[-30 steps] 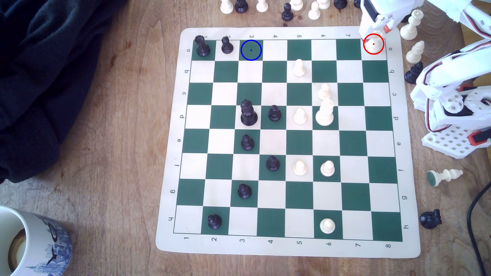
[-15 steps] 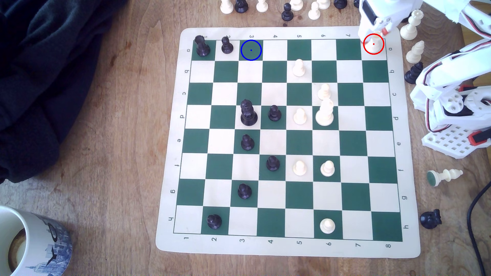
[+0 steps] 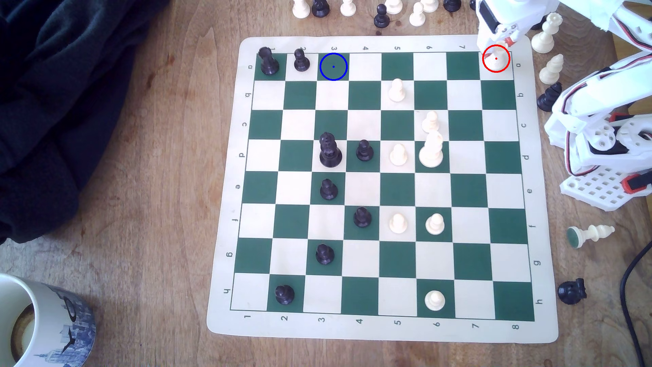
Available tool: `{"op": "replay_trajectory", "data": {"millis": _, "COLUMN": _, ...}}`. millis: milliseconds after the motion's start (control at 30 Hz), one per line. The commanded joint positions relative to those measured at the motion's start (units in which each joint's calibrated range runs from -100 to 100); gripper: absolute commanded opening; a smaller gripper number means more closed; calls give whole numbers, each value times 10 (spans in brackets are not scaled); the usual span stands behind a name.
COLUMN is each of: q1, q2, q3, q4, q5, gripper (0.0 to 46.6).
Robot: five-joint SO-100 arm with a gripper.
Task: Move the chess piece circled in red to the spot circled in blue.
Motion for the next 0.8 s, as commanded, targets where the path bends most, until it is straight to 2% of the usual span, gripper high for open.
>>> {"op": "replay_trajectory", "data": {"millis": 0, "q1": -2, "q2": -5, "q3": -3, "q4": -7, "q5": -1, "gripper": 89}}
{"op": "replay_trajectory", "data": {"millis": 133, "q1": -3, "q2": -6, "q3": -3, "q4": -9, "q5": -1, "gripper": 45}}
{"op": "replay_trajectory", "data": {"millis": 400, "q1": 6, "q2": -19, "q3": -23, "q4": 4, "q5": 2, "gripper": 5}}
{"op": "replay_trajectory", "data": {"millis": 567, "q1": 23, "q2": -27, "q3": -120, "q4": 86, "q5": 6, "gripper": 3}}
{"op": "replay_trajectory", "data": {"millis": 767, "q1": -30, "q2": -39, "q3": -262, "q4": 178, "q5": -7, "gripper": 3}}
